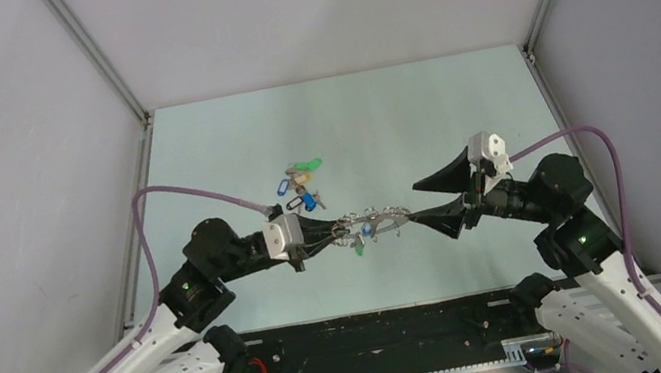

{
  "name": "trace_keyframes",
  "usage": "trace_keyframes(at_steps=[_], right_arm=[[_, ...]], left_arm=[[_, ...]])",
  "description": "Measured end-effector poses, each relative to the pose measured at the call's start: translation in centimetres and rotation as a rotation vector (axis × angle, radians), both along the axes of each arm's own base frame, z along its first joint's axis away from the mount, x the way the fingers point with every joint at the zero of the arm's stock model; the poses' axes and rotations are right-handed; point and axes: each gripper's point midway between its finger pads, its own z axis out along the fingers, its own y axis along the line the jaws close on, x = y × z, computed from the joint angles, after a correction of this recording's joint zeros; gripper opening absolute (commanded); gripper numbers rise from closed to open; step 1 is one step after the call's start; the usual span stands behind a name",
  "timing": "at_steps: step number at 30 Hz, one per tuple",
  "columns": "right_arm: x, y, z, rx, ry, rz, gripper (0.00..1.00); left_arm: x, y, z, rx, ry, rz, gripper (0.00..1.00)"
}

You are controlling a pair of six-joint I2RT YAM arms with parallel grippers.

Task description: Remove the keys from the keyring

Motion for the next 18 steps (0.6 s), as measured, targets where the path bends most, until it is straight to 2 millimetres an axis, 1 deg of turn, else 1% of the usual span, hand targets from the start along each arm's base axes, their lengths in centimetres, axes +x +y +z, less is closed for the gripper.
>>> trace_keyframes(at_steps=[3,7,9,12,16,17,18], right_arm=[[-1.1,1.2,0.5,-0.004,-0.066,0.093,0.58],[-2.8,2.9,0.8,-0.009,-0.149,0.199,0.56],[-3.5,3.6,0.8,-0.013,-0.181,0.235,0.53],[-4.1,4.4,0.6,-0.025,-0.219,0.264,0.48],[-3.9,5.4,-0.7,-0.072,-0.230,0.267,0.46],[-3.8,5.7,-1.2,-0.089,-0.226,0.264,0.44],[-3.6,5.9,-1.7,-0.107,-0.221,0.260,0.33]], left_arm=[[-0.4,0.0,-0.8,0.034,-0.009,-0.022,0.00],[-0.4,-0.2,-3.1,0.110,0.025,-0.037,0.00],[-0.3,-0.2,-4.0,0.140,0.040,-0.039,0.00],[-0.3,-0.2,-4.4,0.158,0.046,-0.036,0.00],[-0.3,-0.1,-4.3,0.158,0.039,-0.034,0.00],[-0.3,-0.2,-4.3,0.158,0.037,-0.035,0.00],[-0.3,-0.1,-4.2,0.157,0.037,-0.035,0.00]])
